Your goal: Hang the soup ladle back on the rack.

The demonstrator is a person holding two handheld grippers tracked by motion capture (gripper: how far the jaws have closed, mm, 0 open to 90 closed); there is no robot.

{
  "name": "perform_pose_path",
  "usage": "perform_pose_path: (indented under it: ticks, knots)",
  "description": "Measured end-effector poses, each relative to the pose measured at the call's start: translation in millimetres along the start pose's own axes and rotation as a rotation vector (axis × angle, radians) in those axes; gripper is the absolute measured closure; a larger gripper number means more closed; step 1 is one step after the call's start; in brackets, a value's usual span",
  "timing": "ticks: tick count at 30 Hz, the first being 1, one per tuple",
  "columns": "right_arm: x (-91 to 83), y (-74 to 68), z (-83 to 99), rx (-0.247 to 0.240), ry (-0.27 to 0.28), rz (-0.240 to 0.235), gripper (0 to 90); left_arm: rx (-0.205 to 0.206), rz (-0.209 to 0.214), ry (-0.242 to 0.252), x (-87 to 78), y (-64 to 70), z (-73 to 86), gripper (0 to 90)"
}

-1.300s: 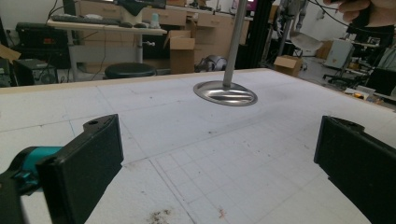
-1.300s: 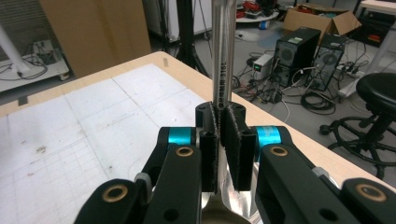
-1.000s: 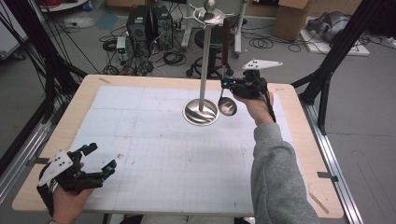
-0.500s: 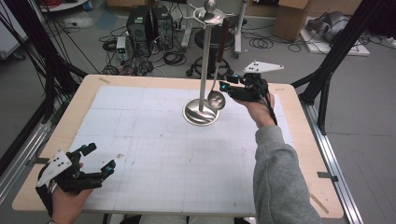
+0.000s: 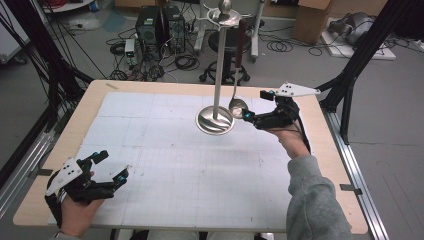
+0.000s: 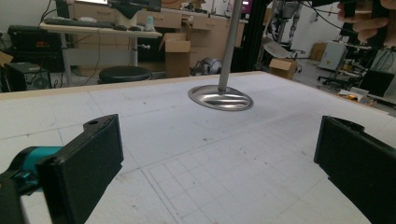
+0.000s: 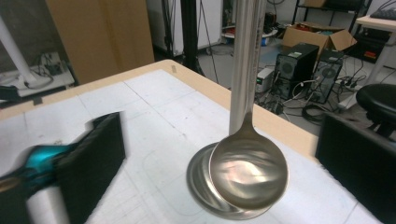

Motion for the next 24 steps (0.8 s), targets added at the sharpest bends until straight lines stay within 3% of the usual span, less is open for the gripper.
perform_pose_path:
  ticks: [3, 11, 24]
  knots:
    - [-5.3, -3.2, 8.0, -0.024, 0.004, -0.002, 0.1, -0.005, 0.006, 0.006, 5.1, -0.2, -1.0, 1.8]
    - [-18.0, -11.6, 33.1, -0.028, -0.008, 0.013, 0.1, -0.001, 0.022, 0.007, 15.6, 2.8, -2.1, 1.8]
    - [-52.6, -28.6, 68.3, -0.027, 0.072, 0.018, 0.1, 0.017, 0.031, 0.001, 18.3, 6.6, -2.5, 1.8]
Point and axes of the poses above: each handheld gripper's, and its own axes: x roughly forward along the jaws, z roughly out of its underside, y roughly to its right, the point moved 9 cm from there along x, roughly forward along the jaws
